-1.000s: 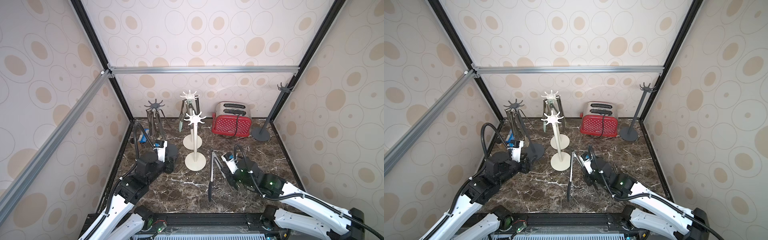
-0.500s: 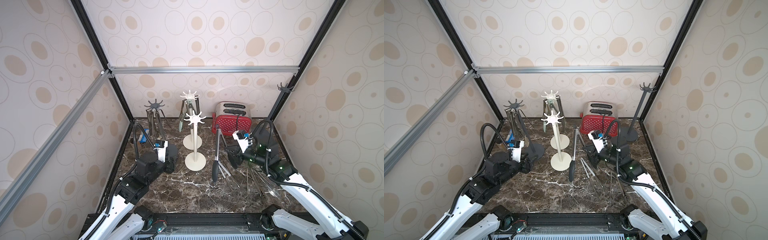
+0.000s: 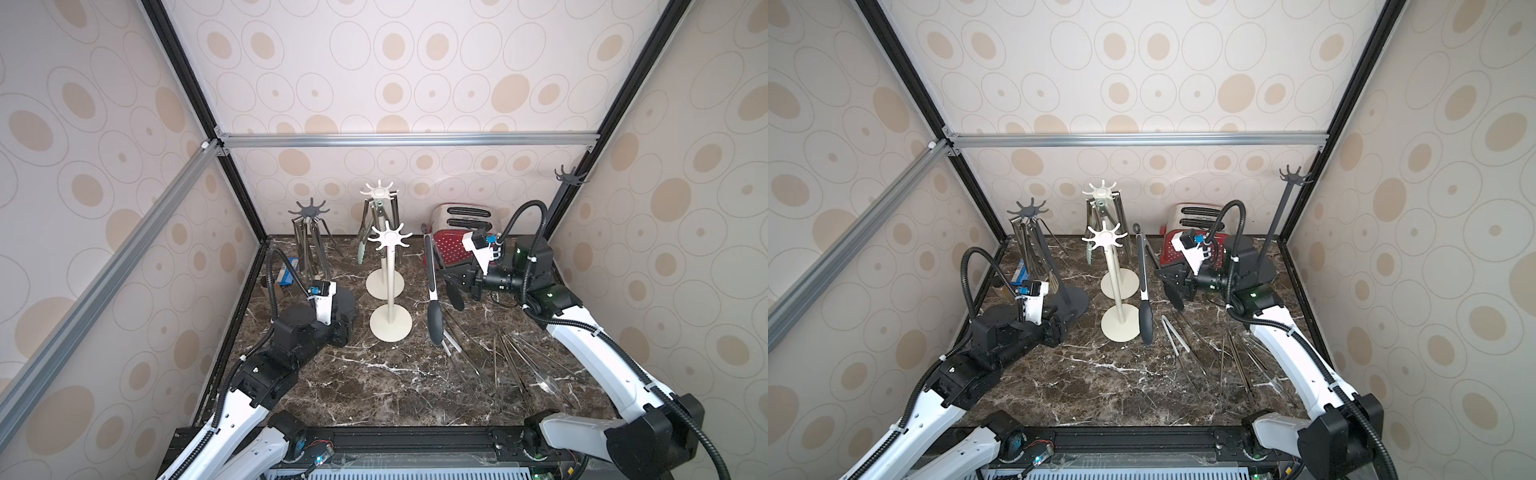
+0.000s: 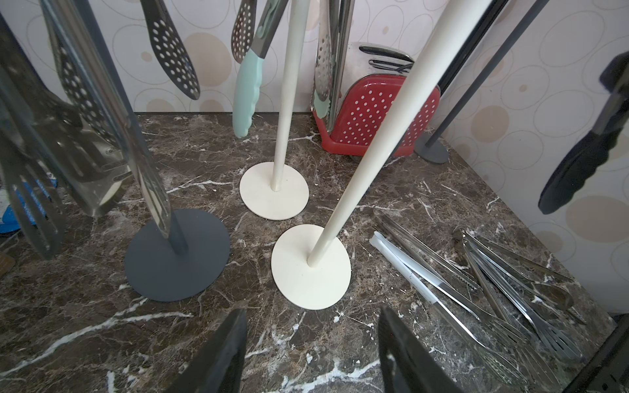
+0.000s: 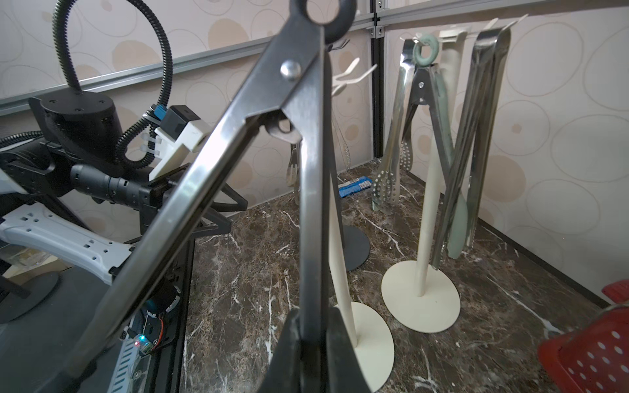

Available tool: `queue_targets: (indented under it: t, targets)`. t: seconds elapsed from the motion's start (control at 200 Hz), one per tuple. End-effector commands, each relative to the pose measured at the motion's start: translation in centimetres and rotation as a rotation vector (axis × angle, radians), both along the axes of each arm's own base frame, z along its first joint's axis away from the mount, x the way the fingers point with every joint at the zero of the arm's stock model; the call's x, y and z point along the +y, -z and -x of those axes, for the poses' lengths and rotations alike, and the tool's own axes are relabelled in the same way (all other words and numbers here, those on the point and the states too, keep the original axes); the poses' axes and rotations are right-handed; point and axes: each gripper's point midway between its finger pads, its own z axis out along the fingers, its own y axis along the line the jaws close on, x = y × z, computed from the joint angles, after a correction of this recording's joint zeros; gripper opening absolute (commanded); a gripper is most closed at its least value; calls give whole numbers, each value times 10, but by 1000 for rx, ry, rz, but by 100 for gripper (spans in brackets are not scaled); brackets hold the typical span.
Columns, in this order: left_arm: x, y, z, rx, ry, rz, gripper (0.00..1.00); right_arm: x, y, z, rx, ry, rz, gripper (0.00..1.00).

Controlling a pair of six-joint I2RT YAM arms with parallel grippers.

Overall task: Hang food tongs on kitchen utensil racks
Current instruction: Hang the food tongs on the rack.

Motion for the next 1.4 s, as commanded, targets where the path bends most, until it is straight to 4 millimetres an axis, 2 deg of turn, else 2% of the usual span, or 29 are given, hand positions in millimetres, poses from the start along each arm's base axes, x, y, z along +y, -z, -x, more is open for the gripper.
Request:
queue_targets:
  t: [0.0, 0.421, 0.982, 1.398]
  targets:
    - [-1, -7, -1, -23, 3, 10, 61, 3, -14, 8, -34, -96, -13, 0]
    - [0, -8, 0, -23, 4, 15, 61, 8, 3, -3, 45, -138, 25, 0]
    - [0, -7, 1, -23, 5, 15, 61, 11, 12, -16, 75, -133, 46, 0]
    - [0, -8, 1, -25, 4, 16, 61, 12, 21, -11, 103, -166, 57, 0]
